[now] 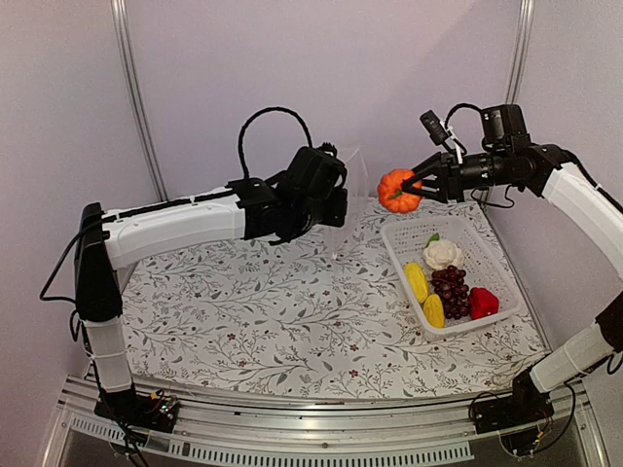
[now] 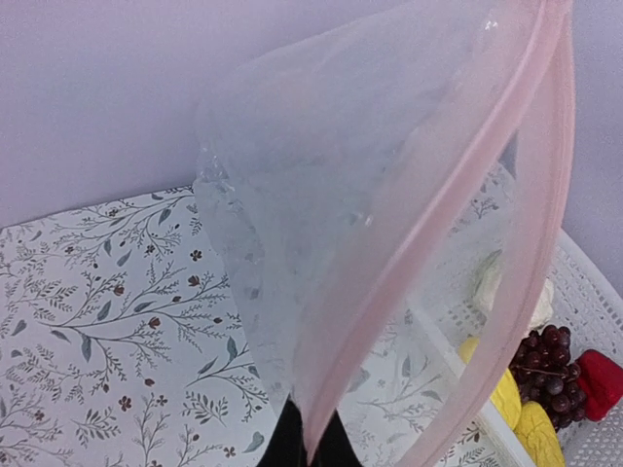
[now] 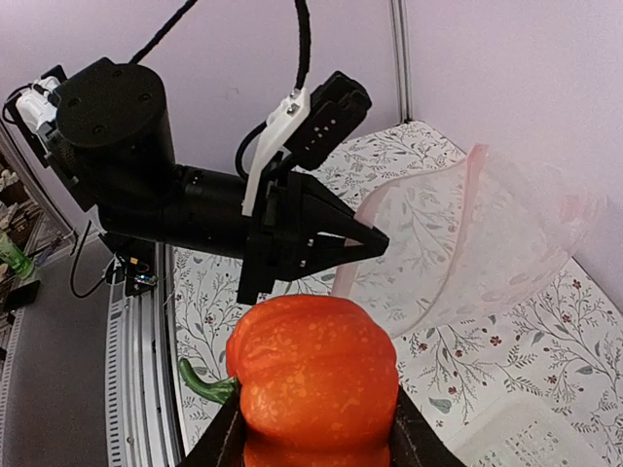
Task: Place the food in the zip-top bag and seal the zipper
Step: Place the fake vegetable in the zipper food storage bag.
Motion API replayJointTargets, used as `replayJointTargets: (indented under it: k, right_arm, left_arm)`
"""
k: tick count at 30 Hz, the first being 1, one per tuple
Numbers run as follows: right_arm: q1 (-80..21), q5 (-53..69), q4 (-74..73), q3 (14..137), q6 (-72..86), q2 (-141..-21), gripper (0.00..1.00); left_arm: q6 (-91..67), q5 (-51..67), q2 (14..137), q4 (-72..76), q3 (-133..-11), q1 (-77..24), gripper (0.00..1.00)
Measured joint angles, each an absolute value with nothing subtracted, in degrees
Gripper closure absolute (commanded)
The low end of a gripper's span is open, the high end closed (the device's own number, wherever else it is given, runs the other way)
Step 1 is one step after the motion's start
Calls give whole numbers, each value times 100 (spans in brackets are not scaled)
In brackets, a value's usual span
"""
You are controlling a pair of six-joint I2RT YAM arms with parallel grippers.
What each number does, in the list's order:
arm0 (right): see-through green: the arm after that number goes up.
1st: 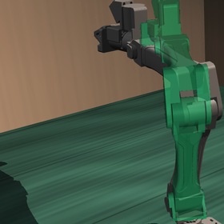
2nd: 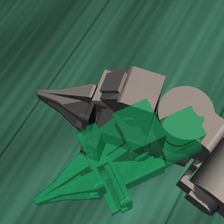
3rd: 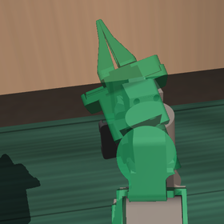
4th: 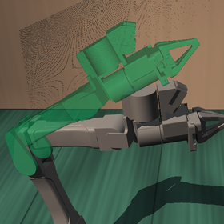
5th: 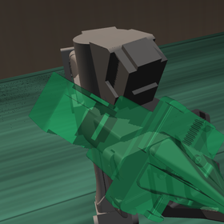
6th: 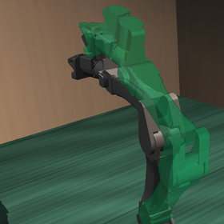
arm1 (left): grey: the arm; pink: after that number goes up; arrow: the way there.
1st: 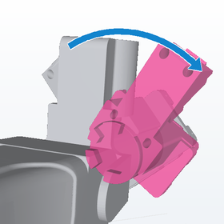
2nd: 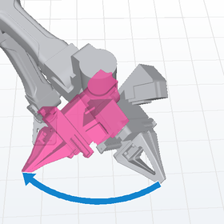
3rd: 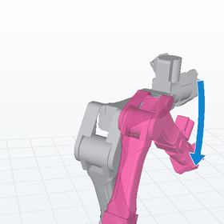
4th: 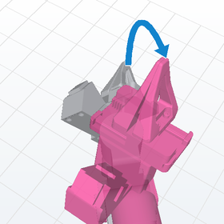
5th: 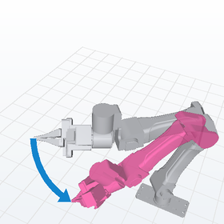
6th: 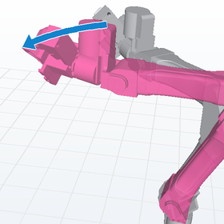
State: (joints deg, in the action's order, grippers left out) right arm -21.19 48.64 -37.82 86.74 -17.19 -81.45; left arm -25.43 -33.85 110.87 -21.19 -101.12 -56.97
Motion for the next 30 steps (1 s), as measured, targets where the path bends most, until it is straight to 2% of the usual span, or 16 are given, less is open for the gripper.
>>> replayJointTargets:
  k: [13,30]
  right_arm:
    - [-2550,5227,-2987,9111,-882,-9369,81]
    - [-2735,3830,-2805,9751,-191,-10361,79]
  left_arm:
    - [-2620,-3275,11085,-1999,-10116,-5697,100]
    - [-2622,-3022,11045,-1769,-9937,-5697,100]
